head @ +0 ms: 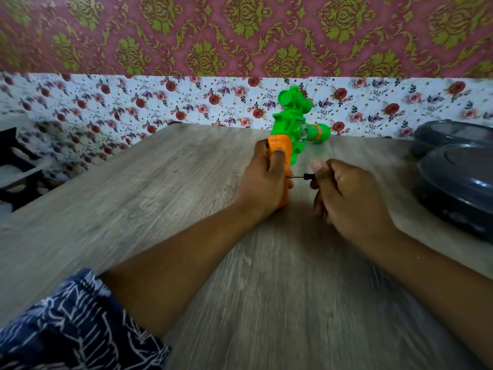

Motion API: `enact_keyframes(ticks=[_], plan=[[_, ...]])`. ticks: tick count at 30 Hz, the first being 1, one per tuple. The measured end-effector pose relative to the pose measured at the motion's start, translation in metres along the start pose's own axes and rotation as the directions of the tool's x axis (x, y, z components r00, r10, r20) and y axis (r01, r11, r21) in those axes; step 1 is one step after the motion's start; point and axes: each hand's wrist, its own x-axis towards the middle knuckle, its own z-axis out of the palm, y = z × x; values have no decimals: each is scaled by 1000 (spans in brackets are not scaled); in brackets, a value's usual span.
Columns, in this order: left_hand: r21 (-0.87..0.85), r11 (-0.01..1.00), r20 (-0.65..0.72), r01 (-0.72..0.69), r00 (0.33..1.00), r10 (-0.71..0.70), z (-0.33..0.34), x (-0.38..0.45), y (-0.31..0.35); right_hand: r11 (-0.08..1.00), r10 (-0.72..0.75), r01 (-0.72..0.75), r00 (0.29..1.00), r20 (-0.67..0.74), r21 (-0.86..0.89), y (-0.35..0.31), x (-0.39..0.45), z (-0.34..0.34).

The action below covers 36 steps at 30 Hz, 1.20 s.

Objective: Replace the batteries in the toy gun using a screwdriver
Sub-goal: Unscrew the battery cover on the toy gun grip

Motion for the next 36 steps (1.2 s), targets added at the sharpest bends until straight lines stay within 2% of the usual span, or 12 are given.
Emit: enact_keyframes(ticks=[5, 10, 14, 16, 20, 25, 32, 36], plan=[[-26, 1000, -20, 5, 1000, -5, 1, 0, 1, 981, 66, -73, 997, 45, 180, -2, 2, 2], [-25, 1000, -1, -14, 1000, 14, -3, -1, 5, 970, -94, 95, 995, -15, 224, -8, -4, 2], [24, 998, 8, -50, 999, 50, -5, -2, 5, 949, -111, 97, 993, 30, 300, -9, -7, 7], [15, 999, 0, -39, 999, 39, -5, 0, 3, 961, -62, 50, 998, 33, 273, -8, -7, 9], [-59, 998, -20, 38, 999, -39, -3, -1, 4, 995, 62, -66, 997, 54, 77, -6, -6, 8], [-7, 1000, -25, 18, 1000, -19, -4, -4, 9, 992, 20, -36, 992, 125, 120, -9, -4, 8], [10, 1000, -30, 1, 1000, -1, -4, -6, 12, 990, -76, 63, 992, 102, 127, -6, -3, 5], [13, 1000, -44, 2, 999, -2, -4, -7, 13, 974, -66, 48, 995, 73, 223, -7, -5, 5]])
